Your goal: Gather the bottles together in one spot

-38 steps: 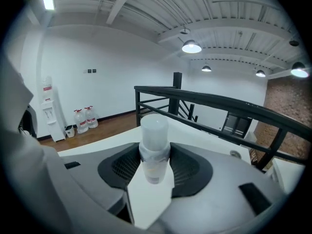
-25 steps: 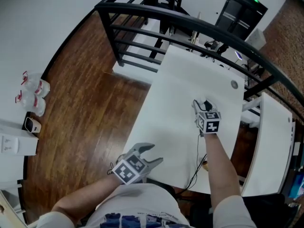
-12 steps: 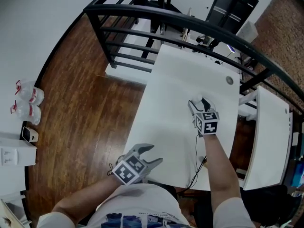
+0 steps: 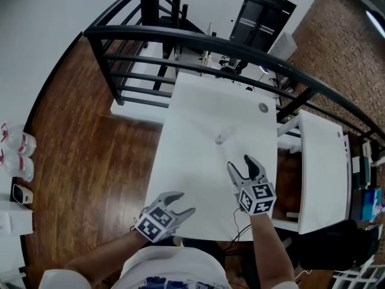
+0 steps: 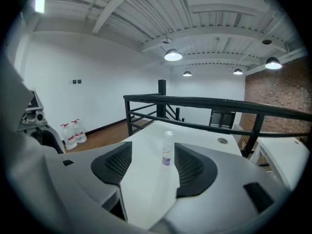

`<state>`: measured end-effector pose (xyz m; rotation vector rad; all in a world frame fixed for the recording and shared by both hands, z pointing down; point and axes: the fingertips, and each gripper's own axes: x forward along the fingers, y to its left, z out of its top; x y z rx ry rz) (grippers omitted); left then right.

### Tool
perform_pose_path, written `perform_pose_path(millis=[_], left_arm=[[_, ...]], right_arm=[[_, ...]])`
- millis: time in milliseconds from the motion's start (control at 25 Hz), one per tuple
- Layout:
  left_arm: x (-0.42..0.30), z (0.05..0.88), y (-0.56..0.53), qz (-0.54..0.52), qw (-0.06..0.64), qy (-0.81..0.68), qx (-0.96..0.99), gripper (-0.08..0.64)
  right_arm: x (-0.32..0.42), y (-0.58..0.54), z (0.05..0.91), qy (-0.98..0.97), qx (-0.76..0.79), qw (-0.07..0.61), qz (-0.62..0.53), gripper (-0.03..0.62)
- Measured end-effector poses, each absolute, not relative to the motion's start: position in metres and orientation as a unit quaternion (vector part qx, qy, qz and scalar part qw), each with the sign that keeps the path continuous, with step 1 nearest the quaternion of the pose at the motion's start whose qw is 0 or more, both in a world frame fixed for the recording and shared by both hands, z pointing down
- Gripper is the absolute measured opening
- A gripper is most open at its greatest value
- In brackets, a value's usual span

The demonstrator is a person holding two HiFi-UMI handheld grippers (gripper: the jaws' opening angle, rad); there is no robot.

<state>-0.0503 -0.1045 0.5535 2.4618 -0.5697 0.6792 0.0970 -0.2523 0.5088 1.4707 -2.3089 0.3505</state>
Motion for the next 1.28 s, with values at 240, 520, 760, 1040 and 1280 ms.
perform_pose_path(millis=[240, 520, 760, 1040, 1280], left_arm=[[-0.051, 0.521, -0.075, 0.221, 0.248, -0.240, 0.912, 0.238], [-0.036, 0.476, 0.005, 0.183, 0.231, -0.301, 0.907, 0.238], [-0.017, 0.460, 0.069, 0.181, 0.217, -0.351, 0.893, 0.238], [-0.011, 0.447, 0.147, 0.183, 0.231, -0.364, 0.884, 0.238], [-0.010, 0.443, 0.177, 0.183, 0.218, -0.386, 0.878, 0.236]], right_arm=[[0.102, -0.140, 0.472, -0.821, 0.525, 0.161, 0.152, 0.295], [0.127, 0.000, 0.440, -0.848, 0.489, 0.152, 0.138, 0.295], [0.176, 0.089, 0.425, -0.846, 0.503, 0.126, 0.126, 0.295], [0.194, 0.161, 0.440, -0.846, 0.500, 0.110, 0.152, 0.295], [0.205, 0.190, 0.442, -0.852, 0.491, 0.112, 0.144, 0.295]])
